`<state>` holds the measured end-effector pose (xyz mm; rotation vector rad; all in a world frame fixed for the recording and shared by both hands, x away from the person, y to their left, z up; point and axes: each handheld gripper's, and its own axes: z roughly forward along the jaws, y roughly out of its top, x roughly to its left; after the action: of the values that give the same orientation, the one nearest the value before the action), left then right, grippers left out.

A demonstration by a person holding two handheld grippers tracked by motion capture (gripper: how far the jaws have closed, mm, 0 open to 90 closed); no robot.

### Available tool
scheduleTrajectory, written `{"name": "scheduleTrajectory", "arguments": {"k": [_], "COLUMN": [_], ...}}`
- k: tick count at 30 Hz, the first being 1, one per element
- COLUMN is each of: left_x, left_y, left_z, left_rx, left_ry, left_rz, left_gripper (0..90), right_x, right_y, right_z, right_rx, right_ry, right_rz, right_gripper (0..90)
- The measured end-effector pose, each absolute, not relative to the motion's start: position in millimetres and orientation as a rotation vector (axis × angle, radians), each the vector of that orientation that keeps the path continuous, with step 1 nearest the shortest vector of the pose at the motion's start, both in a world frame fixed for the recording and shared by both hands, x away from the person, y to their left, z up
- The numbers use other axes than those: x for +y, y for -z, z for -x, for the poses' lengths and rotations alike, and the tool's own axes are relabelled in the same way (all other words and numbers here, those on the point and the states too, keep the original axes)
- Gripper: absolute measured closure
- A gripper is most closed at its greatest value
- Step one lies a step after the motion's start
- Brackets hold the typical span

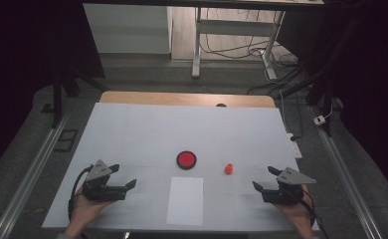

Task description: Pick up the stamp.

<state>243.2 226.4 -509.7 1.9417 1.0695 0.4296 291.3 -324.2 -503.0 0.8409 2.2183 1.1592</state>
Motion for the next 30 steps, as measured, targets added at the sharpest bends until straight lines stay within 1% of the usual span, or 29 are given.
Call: {"name": "scheduleTrajectory", "arguments": {"k": [13, 30], "left_x": [221.2, 223.5], "left_y": [511.5, 512.1], "left_z": [-244.6, -242.6], "left_rx": [1.051, 1.050], "left_ry": [-0.414, -0.425], "left_rz": [-1.951, -1.943], "left_gripper": [14.6, 14.8], "right_x": [-330.5, -322.0], "right_y": [503.0, 498.9], "right_z": [-290.7, -292.4], "right_rx": [2.195, 2.199], "right_ry": [-1.183, -1.197], "right_rz": [-0.875, -0.841], "right_gripper": [22.2, 24.6]}}
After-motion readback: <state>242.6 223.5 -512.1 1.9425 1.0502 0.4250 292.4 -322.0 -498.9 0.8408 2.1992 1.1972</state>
